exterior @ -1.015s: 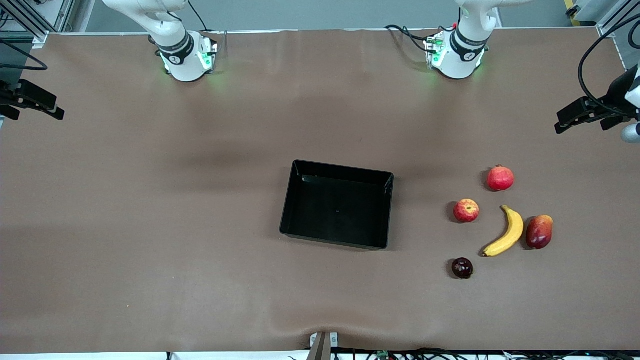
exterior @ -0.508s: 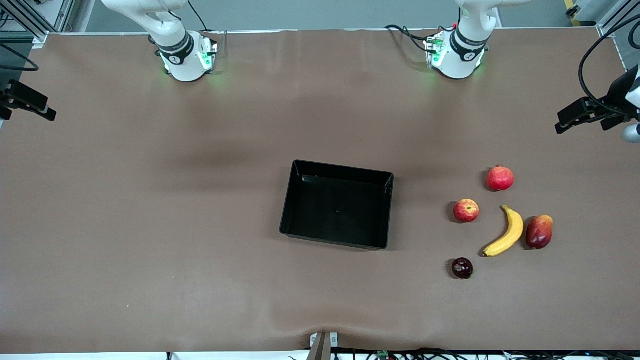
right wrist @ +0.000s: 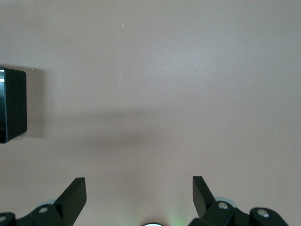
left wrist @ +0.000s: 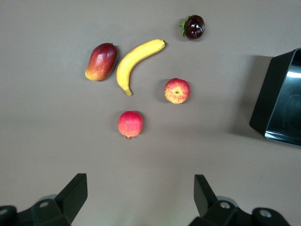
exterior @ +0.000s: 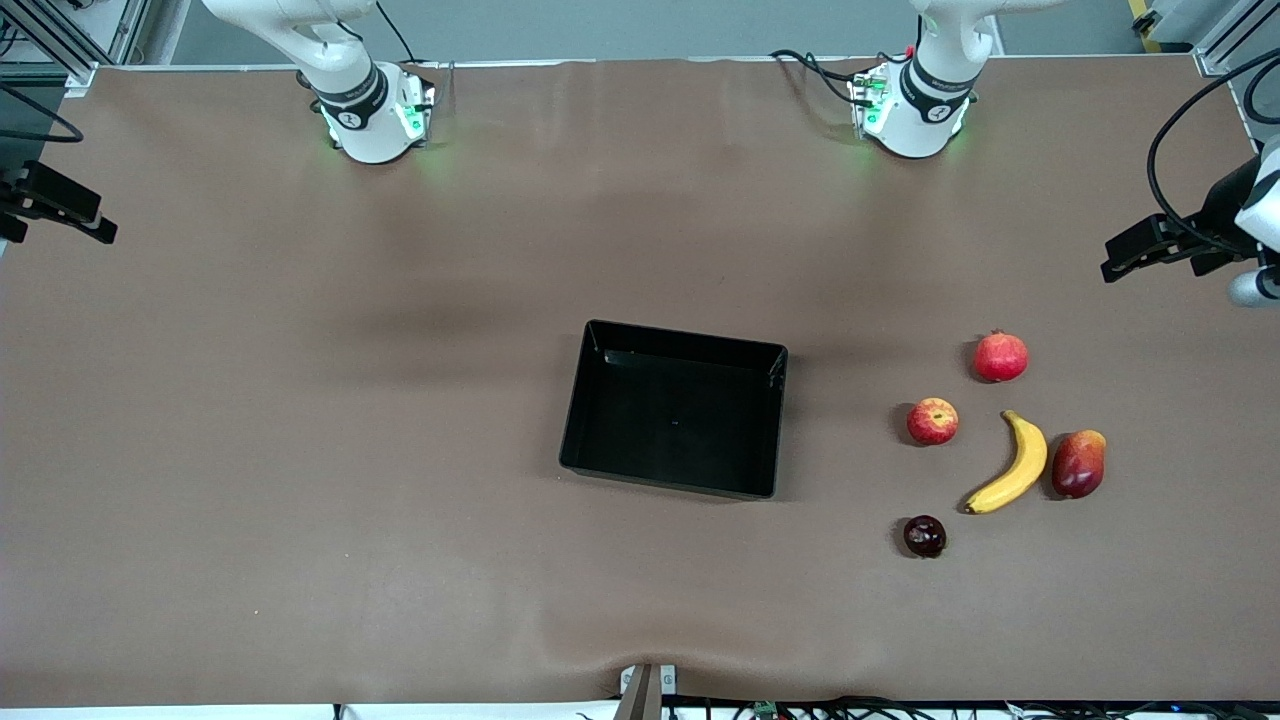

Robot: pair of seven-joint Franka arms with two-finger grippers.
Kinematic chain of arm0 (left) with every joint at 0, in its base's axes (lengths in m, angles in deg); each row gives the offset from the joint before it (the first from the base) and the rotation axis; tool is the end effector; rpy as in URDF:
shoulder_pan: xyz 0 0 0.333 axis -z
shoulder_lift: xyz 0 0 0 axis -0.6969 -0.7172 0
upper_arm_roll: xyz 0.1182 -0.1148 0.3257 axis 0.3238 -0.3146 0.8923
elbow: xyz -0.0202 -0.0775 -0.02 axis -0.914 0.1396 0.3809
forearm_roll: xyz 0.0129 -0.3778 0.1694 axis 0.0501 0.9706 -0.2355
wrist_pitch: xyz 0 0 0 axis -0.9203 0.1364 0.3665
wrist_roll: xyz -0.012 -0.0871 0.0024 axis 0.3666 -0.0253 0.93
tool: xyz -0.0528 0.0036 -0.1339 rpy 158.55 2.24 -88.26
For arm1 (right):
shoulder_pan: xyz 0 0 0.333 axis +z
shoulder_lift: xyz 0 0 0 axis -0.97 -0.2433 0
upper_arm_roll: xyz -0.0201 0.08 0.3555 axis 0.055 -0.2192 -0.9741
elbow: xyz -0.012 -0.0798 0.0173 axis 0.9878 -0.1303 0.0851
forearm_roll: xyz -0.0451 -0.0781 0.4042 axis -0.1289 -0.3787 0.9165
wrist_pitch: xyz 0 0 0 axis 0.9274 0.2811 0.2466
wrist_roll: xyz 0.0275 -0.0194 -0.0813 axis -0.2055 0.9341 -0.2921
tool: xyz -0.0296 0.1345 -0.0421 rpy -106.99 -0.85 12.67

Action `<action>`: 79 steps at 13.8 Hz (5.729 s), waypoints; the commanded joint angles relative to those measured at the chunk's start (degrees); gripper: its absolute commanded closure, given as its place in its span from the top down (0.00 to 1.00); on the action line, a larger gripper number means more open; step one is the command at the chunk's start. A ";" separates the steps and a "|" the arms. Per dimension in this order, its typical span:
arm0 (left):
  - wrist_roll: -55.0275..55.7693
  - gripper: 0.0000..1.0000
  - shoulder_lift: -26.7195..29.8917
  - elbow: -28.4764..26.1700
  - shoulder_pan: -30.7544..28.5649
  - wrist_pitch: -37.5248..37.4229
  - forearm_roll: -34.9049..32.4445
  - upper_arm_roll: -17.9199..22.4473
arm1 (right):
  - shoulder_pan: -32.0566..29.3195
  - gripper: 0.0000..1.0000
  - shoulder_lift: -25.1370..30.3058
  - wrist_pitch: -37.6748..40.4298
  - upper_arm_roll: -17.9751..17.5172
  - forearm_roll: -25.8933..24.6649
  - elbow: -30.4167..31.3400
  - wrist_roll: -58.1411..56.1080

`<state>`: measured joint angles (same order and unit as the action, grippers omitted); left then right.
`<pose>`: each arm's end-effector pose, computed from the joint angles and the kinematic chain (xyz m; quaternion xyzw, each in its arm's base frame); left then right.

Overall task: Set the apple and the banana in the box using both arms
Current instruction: 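Move the left gripper toward the fruit beside the tray, then lower the left gripper and grasp the red apple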

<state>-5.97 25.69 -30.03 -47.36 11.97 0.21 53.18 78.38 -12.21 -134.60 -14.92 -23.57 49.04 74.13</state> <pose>0.5796 -0.0096 0.6228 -0.9994 -0.0274 0.0195 0.0064 0.5515 -0.0403 0.6803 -0.9993 0.0228 0.0190 0.0211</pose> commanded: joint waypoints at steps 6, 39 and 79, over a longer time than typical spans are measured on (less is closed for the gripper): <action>0.17 1.00 -0.16 1.39 -0.07 0.34 0.97 -0.05 | -1.23 1.00 0.56 0.25 -2.18 -0.63 0.01 2.34; 1.05 1.00 -3.15 2.18 0.28 0.78 0.18 -2.51 | -1.49 1.00 0.29 -0.19 -1.83 -0.71 -0.87 2.34; 11.24 1.00 -31.18 -12.75 7.04 39.71 -13.35 -2.60 | -3.08 1.00 0.03 -0.19 -2.09 -0.54 -1.22 1.99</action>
<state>4.38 -6.08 -40.03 -39.74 49.12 -11.46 50.89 75.65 -12.22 -134.99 -16.59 -23.92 48.48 75.74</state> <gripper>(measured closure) 0.000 0.000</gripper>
